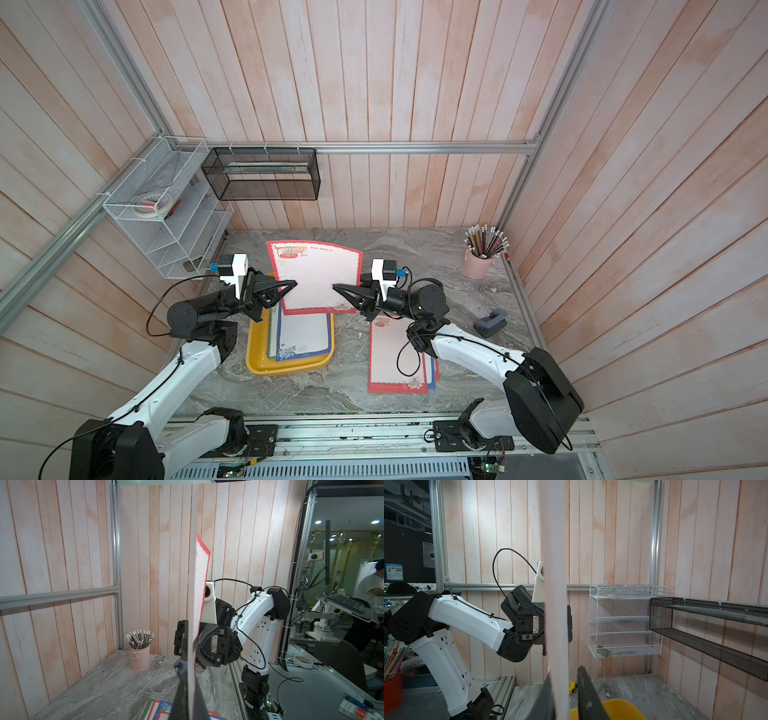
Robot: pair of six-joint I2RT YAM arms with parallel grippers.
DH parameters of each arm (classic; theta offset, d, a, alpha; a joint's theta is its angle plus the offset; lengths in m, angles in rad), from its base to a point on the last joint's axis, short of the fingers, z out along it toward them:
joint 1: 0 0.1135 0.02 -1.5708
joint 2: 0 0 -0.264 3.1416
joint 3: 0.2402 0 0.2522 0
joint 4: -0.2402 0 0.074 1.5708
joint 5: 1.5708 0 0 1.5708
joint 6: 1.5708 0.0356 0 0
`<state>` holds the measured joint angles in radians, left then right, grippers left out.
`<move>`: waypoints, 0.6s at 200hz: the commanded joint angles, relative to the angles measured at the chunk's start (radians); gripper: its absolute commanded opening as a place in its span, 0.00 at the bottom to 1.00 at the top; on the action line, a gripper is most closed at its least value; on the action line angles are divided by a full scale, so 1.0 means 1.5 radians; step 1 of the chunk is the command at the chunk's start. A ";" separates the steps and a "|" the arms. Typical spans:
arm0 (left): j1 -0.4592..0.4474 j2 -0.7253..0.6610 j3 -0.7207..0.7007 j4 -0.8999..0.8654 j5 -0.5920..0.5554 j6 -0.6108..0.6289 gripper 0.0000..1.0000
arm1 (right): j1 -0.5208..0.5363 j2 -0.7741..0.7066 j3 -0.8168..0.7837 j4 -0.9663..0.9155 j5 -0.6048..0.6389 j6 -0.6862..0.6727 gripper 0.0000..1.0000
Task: Take out the stationery paper from the storage box
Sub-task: Place the stationery paper at the center of the board.
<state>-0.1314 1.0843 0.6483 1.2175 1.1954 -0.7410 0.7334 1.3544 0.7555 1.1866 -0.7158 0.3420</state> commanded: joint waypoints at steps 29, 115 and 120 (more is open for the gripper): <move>-0.003 -0.017 -0.003 -0.043 0.002 0.034 0.02 | 0.004 -0.014 -0.004 0.023 -0.002 -0.004 0.00; -0.002 -0.080 0.016 -0.259 -0.060 0.182 0.95 | 0.002 -0.098 -0.024 -0.141 0.020 -0.019 0.00; -0.002 -0.086 0.025 -0.303 -0.070 0.209 0.95 | 0.003 -0.109 -0.025 -0.169 0.023 -0.019 0.00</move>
<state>-0.1326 1.0004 0.6487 1.0153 1.1622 -0.5980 0.7345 1.2613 0.7185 1.0969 -0.7036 0.3305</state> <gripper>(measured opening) 0.941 0.044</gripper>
